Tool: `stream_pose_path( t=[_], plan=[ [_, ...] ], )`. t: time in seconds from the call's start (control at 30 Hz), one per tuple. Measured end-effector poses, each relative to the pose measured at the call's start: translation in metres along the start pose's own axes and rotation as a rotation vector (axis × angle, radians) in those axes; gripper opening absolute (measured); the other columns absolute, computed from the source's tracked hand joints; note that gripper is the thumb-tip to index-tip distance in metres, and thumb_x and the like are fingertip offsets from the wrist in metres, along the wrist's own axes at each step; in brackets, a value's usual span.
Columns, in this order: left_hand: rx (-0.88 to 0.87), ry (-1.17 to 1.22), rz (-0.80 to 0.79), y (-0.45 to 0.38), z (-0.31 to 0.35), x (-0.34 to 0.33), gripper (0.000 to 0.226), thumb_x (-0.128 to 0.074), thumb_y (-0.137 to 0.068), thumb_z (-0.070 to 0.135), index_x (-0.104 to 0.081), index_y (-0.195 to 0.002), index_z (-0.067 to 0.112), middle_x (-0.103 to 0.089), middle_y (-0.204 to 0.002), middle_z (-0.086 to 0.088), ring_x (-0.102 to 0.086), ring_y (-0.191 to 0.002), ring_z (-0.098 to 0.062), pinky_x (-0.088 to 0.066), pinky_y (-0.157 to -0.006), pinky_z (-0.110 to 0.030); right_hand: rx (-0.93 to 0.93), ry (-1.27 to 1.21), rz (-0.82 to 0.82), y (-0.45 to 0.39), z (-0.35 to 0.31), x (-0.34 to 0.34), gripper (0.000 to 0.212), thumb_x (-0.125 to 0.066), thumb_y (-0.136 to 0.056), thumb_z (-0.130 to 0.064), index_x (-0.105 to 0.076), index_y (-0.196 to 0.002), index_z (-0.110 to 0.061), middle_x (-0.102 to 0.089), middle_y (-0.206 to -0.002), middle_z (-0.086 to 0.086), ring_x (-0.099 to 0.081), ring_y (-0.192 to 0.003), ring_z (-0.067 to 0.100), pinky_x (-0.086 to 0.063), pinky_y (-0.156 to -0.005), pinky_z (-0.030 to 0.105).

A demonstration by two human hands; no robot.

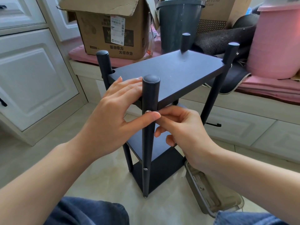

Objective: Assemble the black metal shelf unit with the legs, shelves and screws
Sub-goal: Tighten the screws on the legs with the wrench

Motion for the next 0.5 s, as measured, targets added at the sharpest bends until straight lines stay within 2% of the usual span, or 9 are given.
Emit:
stream_pose_path(
  t=[0.2,0.37,0.5],
  plan=[
    [0.002,0.001,-0.001,0.000,0.000,0.000,0.056,-0.057,-0.091,0.053,-0.060,-0.136,0.020,-0.051,-0.142,0.019,-0.040,-0.142,-0.003,-0.015,-0.126,-0.033,0.004,0.018,-0.007,-0.004,-0.002,-0.008,0.017,-0.066,-0.091,-0.005,-0.072,-0.079,-0.015,-0.072,-0.069,-0.003,-0.056,-0.047,0.008,-0.038,-0.037,0.019],
    [-0.005,0.010,-0.002,0.000,0.001,-0.001,0.053,-0.057,-0.091,0.052,-0.059,-0.135,0.023,-0.048,-0.140,0.025,-0.039,-0.142,-0.001,-0.015,-0.126,-0.032,0.015,0.031,-0.027,-0.009,-0.002,-0.013,0.017,-0.064,-0.093,-0.004,-0.074,-0.084,-0.015,-0.077,-0.086,0.005,-0.052,-0.044,0.008,-0.040,-0.037,0.020],
    [-0.005,0.005,-0.003,0.000,0.001,0.000,0.054,-0.058,-0.091,0.051,-0.059,-0.136,0.022,-0.052,-0.142,0.019,-0.040,-0.142,-0.003,-0.017,-0.126,-0.036,0.038,0.048,-0.045,-0.009,-0.004,-0.010,0.018,-0.065,-0.092,-0.005,-0.073,-0.081,-0.017,-0.075,-0.075,-0.001,-0.058,-0.047,0.009,-0.041,-0.037,0.020]
  ],
)
Point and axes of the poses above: each hand's wrist, its own y-axis away from the middle knuckle, its own x-axis out of the back of the hand, z = x × y, the point moved 10 cm from there along -y, towards the middle knuckle
